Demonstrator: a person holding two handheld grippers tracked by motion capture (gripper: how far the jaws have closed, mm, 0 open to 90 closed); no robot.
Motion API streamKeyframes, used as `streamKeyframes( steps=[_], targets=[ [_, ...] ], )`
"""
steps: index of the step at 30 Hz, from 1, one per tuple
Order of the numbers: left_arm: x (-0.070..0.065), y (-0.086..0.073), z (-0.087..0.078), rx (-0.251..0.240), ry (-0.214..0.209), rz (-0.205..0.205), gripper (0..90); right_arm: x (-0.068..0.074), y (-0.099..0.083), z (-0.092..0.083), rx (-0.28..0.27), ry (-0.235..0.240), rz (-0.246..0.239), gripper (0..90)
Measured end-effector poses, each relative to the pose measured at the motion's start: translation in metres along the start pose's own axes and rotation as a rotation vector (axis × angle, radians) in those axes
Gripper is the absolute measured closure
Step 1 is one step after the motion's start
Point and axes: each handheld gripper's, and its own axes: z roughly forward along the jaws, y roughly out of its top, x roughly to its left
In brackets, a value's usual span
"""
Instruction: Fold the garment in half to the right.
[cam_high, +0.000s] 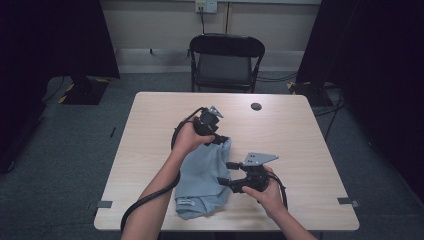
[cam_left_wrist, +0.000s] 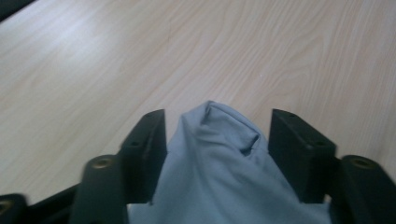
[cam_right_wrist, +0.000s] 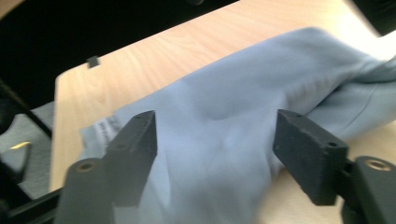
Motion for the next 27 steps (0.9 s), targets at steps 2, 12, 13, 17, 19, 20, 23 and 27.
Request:
streamKeyframes(
  steps=[2, 12, 13, 17, 19, 20, 23, 27],
  targets=[
    [0.001, 0.0, -0.003, -0.02, 0.0, 0.001, 32.8, -0.003, 0.002, -0.003, -0.008, -0.011, -0.003, 28.4],
    [0.007, -0.012, -0.015, -0.02, 0.035, 0.016, 26.0, -0.012, 0.0, -0.006, 0.03, -0.067, -0.032, 25.8],
    [0.007, -0.014, -0.016, -0.024, 0.039, 0.011, 26.0, -0.012, -0.001, -0.006, 0.029, -0.07, -0.032, 26.0],
    [0.009, -0.022, -0.023, -0.035, 0.044, 0.008, 24.6, -0.014, -0.004, -0.004, 0.051, -0.086, -0.047, 26.3],
    [0.01, -0.025, -0.025, -0.041, 0.041, 0.005, 24.2, -0.015, -0.006, -0.003, 0.061, -0.089, -0.047, 26.6],
    [0.01, -0.025, -0.025, -0.041, 0.041, 0.005, 24.1, -0.015, -0.006, -0.003, 0.061, -0.089, -0.047, 26.6],
    [0.011, -0.031, -0.03, -0.044, 0.042, 0.002, 22.9, -0.016, -0.009, -0.001, 0.076, -0.099, -0.064, 26.3],
    [0.014, -0.041, -0.037, -0.059, 0.046, -0.005, 20.8, -0.017, -0.01, -0.002, 0.082, -0.103, -0.068, 23.6]
  ],
)
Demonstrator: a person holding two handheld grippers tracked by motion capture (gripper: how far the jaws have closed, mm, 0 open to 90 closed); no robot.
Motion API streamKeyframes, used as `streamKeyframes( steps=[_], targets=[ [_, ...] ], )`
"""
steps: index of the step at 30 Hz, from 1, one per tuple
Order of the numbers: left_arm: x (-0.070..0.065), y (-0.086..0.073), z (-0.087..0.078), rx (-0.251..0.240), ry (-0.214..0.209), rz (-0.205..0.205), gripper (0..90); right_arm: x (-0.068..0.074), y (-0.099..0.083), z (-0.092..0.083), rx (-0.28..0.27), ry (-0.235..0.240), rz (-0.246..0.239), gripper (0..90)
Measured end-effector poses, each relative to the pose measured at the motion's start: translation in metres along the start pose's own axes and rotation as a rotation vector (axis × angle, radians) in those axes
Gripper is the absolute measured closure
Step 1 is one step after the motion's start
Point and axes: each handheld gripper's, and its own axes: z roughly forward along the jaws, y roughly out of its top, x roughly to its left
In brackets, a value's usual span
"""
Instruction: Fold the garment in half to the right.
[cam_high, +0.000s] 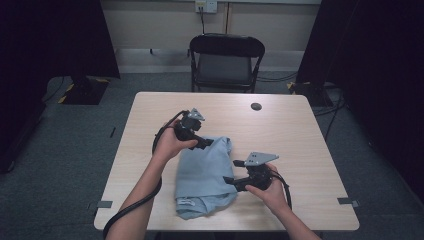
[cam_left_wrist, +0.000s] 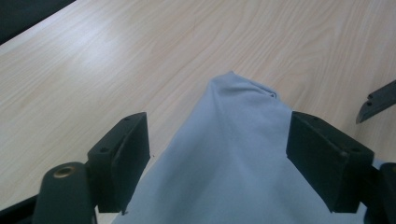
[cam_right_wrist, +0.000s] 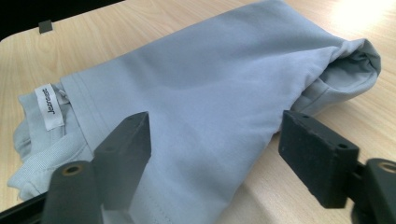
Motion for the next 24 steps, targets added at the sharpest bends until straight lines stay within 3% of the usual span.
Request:
streamKeyframes(
  steps=[5, 14, 24],
  targets=[
    [0.003, -0.008, -0.008, -0.023, -0.012, -0.016, 18.7, -0.002, 0.0, -0.001, 0.007, 0.012, -0.002, 18.2],
    [0.006, -0.019, -0.017, -0.036, -0.008, -0.015, 18.7, -0.005, -0.003, -0.005, 0.024, 0.009, -0.03, 17.4],
    [0.007, -0.03, -0.022, -0.054, -0.018, -0.014, 18.7, -0.01, -0.006, -0.01, 0.037, 0.002, -0.028, 17.3]
  ],
)
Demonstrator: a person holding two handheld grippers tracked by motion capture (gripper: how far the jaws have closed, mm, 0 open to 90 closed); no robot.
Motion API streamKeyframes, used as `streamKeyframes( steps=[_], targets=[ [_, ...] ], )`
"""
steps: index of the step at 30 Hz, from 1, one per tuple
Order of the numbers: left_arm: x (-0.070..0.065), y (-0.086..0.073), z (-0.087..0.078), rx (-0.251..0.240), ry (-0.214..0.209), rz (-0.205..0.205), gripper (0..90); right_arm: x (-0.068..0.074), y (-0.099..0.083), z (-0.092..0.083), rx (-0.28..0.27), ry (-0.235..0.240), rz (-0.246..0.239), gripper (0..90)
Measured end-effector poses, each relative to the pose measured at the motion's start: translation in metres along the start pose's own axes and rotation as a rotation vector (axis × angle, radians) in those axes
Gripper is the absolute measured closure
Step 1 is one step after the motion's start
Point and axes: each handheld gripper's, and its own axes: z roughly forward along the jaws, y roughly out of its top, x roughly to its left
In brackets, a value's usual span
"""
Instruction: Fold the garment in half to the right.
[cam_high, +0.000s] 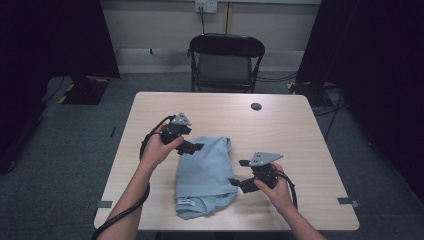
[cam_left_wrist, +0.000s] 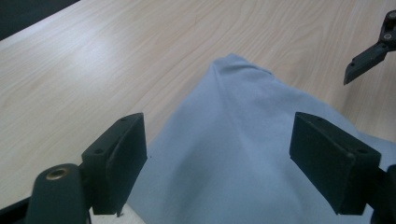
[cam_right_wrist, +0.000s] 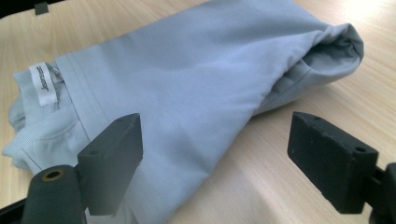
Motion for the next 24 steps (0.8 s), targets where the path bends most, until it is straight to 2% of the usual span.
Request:
streamKeyframes(
  steps=[10, 24],
  targets=[
    [0.004, -0.016, -0.007, -0.013, 0.004, -0.01, 18.7, -0.003, -0.003, -0.003, 0.002, 0.012, 0.001, 17.4],
    [0.007, -0.039, -0.014, -0.006, 0.006, -0.024, 18.6, -0.008, -0.013, -0.009, 0.011, 0.015, 0.009, 17.3]
  ],
)
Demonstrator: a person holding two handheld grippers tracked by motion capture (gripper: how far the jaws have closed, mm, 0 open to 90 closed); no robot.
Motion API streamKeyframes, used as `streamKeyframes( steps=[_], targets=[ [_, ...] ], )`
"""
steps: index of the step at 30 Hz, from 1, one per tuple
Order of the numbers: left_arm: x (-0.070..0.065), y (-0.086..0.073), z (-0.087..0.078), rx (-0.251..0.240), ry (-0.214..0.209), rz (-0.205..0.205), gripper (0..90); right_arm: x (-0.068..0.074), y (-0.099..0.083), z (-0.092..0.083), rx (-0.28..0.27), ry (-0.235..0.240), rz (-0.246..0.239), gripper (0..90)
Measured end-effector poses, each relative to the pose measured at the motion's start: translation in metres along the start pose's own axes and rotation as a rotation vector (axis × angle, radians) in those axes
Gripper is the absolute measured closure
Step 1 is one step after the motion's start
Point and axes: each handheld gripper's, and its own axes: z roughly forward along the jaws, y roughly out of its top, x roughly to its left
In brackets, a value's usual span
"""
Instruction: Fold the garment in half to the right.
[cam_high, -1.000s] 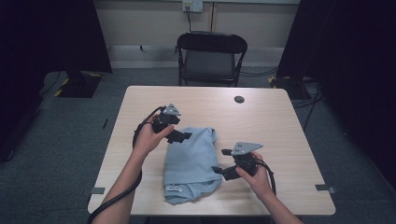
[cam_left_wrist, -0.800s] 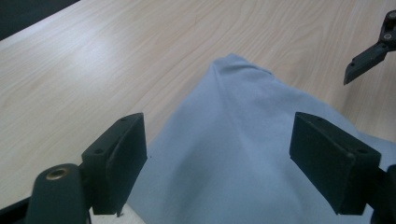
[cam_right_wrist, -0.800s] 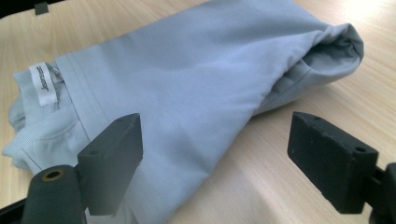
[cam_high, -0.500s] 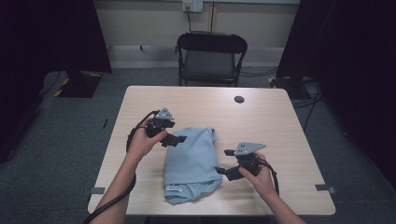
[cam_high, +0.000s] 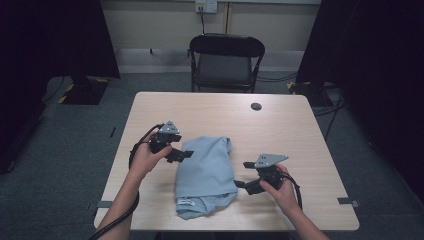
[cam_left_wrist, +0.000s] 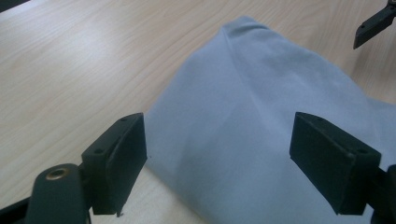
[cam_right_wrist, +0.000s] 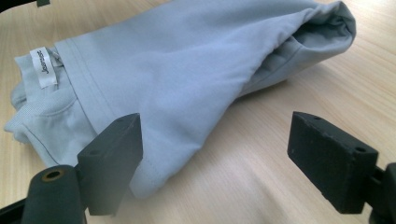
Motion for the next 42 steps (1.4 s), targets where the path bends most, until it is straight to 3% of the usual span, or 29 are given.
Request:
streamKeyframes(
  steps=[16, 25, 42],
  targets=[
    [-0.001, -0.018, -0.008, -0.012, 0.001, 0.007, 18.6, -0.007, -0.01, -0.011, 0.017, -0.011, -0.014, 17.4],
    [0.0, -0.032, -0.013, -0.016, 0.009, -0.012, 18.6, -0.013, -0.015, -0.022, 0.009, -0.026, -0.014, 17.4],
    [-0.002, -0.053, -0.018, -0.017, 0.005, -0.023, 18.8, -0.023, -0.032, -0.039, 0.022, -0.044, 0.012, 17.5]
  ],
)
